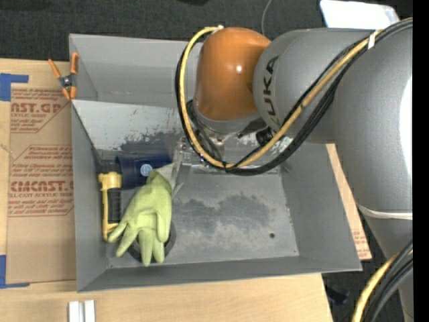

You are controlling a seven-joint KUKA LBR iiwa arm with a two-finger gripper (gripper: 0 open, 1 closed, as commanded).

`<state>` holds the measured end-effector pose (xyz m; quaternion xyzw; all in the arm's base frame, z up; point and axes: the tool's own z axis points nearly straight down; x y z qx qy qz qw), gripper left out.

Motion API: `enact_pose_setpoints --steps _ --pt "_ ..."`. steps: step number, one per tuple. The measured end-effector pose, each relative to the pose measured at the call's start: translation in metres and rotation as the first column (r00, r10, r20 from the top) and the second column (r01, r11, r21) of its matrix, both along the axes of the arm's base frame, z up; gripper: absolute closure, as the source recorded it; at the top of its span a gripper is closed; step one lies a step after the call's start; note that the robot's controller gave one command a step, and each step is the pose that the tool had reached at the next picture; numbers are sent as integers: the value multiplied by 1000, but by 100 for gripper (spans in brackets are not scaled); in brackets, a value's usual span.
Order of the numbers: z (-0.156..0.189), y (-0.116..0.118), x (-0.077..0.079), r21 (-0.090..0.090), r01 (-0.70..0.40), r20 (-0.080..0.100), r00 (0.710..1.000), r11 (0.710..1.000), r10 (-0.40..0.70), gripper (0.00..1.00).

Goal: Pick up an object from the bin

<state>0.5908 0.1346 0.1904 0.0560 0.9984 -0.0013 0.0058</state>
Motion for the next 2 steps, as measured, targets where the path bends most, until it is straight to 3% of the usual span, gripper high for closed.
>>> enact_pose_setpoints --steps 1,2 --pt "-49 11 -13 0 -214 4 977 977 214 100" --pt "-39 51 -49 -7 -467 5 884 884 467 100"
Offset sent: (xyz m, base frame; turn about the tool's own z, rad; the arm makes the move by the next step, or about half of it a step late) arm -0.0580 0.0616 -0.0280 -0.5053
